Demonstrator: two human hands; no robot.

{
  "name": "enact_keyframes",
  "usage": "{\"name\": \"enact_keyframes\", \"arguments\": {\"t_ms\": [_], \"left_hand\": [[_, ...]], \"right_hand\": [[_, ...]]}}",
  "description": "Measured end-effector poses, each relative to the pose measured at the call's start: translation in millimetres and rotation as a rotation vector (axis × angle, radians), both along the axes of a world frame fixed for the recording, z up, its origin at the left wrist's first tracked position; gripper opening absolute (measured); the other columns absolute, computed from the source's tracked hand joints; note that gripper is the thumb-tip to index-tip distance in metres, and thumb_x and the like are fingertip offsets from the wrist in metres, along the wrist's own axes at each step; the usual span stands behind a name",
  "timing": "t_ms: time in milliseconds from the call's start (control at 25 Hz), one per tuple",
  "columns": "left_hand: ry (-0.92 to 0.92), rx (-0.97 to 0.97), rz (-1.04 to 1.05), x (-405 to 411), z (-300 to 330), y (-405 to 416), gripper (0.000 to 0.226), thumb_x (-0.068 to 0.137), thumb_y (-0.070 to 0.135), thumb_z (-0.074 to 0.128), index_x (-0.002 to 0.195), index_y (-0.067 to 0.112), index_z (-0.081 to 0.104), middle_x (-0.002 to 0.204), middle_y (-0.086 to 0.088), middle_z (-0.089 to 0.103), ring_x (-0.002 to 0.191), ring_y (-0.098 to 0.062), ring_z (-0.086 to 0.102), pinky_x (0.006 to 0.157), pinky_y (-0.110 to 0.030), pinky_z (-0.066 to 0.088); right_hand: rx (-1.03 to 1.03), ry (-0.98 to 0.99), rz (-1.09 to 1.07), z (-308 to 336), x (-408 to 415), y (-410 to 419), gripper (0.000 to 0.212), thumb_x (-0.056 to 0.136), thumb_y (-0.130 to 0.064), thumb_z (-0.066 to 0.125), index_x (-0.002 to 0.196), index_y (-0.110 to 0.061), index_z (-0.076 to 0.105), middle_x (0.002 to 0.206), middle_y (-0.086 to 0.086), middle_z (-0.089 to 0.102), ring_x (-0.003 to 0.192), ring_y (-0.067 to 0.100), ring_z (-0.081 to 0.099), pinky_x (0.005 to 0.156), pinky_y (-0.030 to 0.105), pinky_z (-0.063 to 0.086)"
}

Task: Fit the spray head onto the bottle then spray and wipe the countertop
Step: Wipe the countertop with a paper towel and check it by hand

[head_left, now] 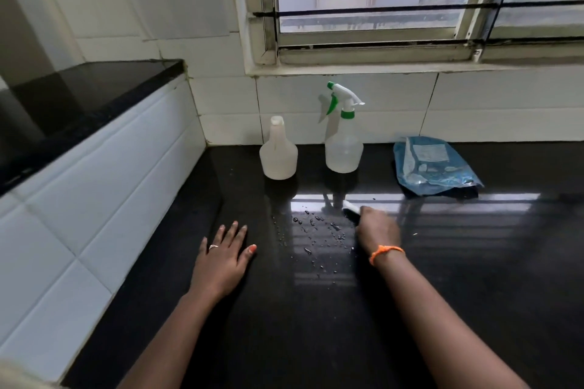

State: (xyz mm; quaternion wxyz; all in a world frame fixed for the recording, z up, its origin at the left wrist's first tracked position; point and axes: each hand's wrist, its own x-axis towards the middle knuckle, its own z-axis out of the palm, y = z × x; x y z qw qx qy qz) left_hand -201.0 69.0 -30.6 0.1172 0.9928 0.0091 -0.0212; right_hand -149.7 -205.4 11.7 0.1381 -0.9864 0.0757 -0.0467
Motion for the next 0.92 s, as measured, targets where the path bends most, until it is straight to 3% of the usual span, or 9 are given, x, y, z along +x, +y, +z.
{"name": "enact_keyframes", "arguments": {"t_ms": [120, 200, 320, 400, 440, 640, 720, 840, 920], "left_hand": [[0.018, 0.018, -0.088, 2, 3, 15, 0.056, 0.095, 0.050, 0.024, 0.146, 0.033, 0.008, 0.158, 0.008, 0.004, 0.146, -0.013, 0.001, 0.118, -0.040, 0.004], [-0.016, 0.001, -0.127, 0, 0, 23, 0.054, 0.095, 0.049, 0.025, 0.145, 0.035, 0.010, 0.158, 0.010, 0.007, 0.146, -0.010, 0.002, 0.118, -0.038, 0.003], [-0.050, -0.039, -0.130, -2, -2, 24, 0.053, 0.095, 0.049, 0.028, 0.145, 0.035, 0.015, 0.157, 0.011, 0.010, 0.145, -0.009, 0.004, 0.118, -0.038, 0.003], [-0.052, -0.038, -0.130, -1, -2, 23, 0.053, 0.095, 0.049, 0.030, 0.144, 0.035, 0.016, 0.158, 0.010, 0.011, 0.145, -0.009, 0.005, 0.118, -0.038, 0.003], [-0.048, -0.037, -0.132, 0, -2, 24, 0.053, 0.095, 0.049, 0.029, 0.145, 0.035, 0.016, 0.158, 0.010, 0.011, 0.145, -0.009, 0.005, 0.118, -0.038, 0.003], [-0.043, -0.034, -0.136, -2, 1, 24, 0.053, 0.095, 0.049, 0.029, 0.145, 0.034, 0.017, 0.158, 0.009, 0.012, 0.145, -0.009, 0.005, 0.118, -0.039, 0.004], [-0.048, -0.048, -0.138, -2, 2, 24, 0.053, 0.095, 0.048, 0.029, 0.145, 0.033, 0.018, 0.158, 0.009, 0.012, 0.145, -0.009, 0.006, 0.117, -0.038, 0.003], [-0.047, -0.053, -0.143, -3, 3, 24, 0.053, 0.095, 0.048, 0.029, 0.145, 0.033, 0.018, 0.158, 0.009, 0.012, 0.145, -0.009, 0.006, 0.117, -0.039, 0.004], [-0.045, -0.052, -0.145, -3, 3, 24, 0.054, 0.095, 0.049, 0.029, 0.145, 0.033, 0.018, 0.158, 0.009, 0.012, 0.145, -0.009, 0.006, 0.118, -0.039, 0.004]], "right_hand": [[0.046, -0.014, 0.182, -2, -16, 61, 0.032, 0.093, -0.003, 0.030, 0.117, 0.001, 0.051, 0.119, 0.021, 0.058, 0.110, 0.032, 0.054, 0.087, 0.040, 0.046], [0.046, 0.026, 0.322, -10, -37, 87, 0.037, 0.094, -0.006, 0.028, 0.128, 0.002, 0.041, 0.133, 0.021, 0.048, 0.123, 0.030, 0.044, 0.100, 0.041, 0.038], [0.019, 0.144, 0.495, -25, -80, 96, 0.063, 0.096, -0.041, 0.022, 0.143, 0.000, 0.017, 0.154, 0.021, 0.019, 0.143, 0.029, 0.015, 0.118, 0.038, 0.013], [-0.022, 0.173, 0.583, -28, -108, 91, 0.103, 0.074, -0.076, 0.005, 0.145, -0.002, 0.003, 0.156, 0.018, 0.002, 0.145, 0.027, -0.001, 0.119, 0.036, 0.000], [-0.037, 0.177, 0.612, -29, -116, 88, 0.116, 0.061, -0.084, -0.001, 0.145, -0.003, -0.001, 0.157, 0.016, -0.003, 0.145, 0.024, -0.006, 0.118, 0.036, -0.006], [-0.149, 0.221, 0.683, -21, -97, 70, 0.120, 0.051, -0.087, -0.009, 0.146, -0.013, -0.006, 0.157, 0.005, -0.010, 0.142, 0.013, -0.019, 0.107, 0.044, -0.029], [-0.191, 0.246, 0.628, -21, -78, 53, 0.114, 0.057, -0.087, -0.007, 0.145, -0.014, -0.010, 0.156, 0.005, -0.014, 0.140, 0.013, -0.022, 0.105, 0.050, -0.031], [-0.149, 0.300, 0.326, -15, -47, -6, 0.100, 0.072, -0.081, 0.005, 0.144, -0.014, -0.012, 0.155, 0.006, -0.018, 0.141, 0.017, -0.021, 0.109, 0.055, -0.025], [-0.132, 0.330, 0.094, -11, -40, -58, 0.105, 0.065, -0.083, -0.002, 0.145, -0.015, -0.010, 0.156, 0.006, -0.016, 0.143, 0.019, -0.017, 0.109, 0.058, -0.022]]}}
